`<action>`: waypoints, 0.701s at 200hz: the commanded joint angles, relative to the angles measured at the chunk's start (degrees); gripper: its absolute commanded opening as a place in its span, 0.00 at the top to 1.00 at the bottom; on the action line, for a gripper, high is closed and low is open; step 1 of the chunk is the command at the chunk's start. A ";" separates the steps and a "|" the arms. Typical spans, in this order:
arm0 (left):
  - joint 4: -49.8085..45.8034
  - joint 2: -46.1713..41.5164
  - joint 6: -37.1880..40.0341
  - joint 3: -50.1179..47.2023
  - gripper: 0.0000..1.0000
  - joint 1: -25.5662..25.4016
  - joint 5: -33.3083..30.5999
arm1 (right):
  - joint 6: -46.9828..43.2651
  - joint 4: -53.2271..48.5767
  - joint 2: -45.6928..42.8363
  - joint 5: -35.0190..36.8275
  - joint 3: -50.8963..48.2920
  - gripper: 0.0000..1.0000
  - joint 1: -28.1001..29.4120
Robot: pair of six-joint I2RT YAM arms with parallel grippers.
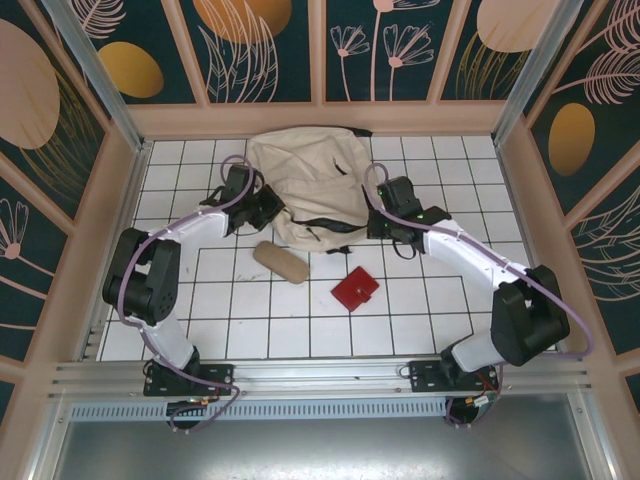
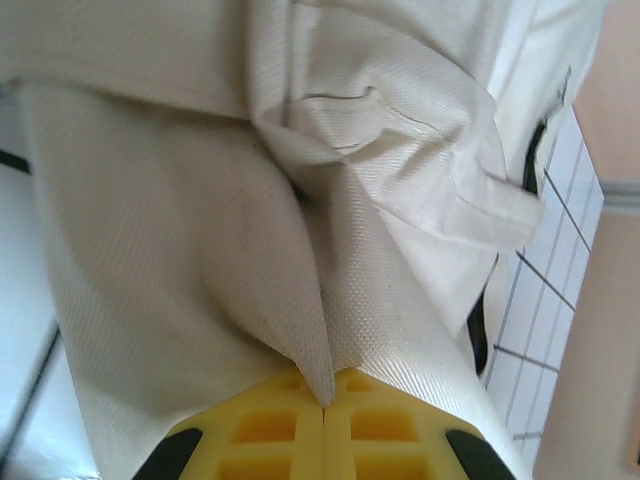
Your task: Pack books, pencil case, and school supplies into a backpack
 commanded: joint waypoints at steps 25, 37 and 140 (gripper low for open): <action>4.44 -1.93 1.14 -1.23 1.00 0.25 3.01 | -1.65 6.83 -2.82 -24.95 -0.85 1.00 0.64; 4.80 -1.95 1.20 -1.41 1.00 0.26 3.88 | 0.13 9.60 -2.46 -29.41 -1.61 0.88 1.69; 4.88 -3.72 1.06 -1.16 1.00 0.26 5.50 | 4.85 16.03 16.11 -10.30 8.41 0.53 16.44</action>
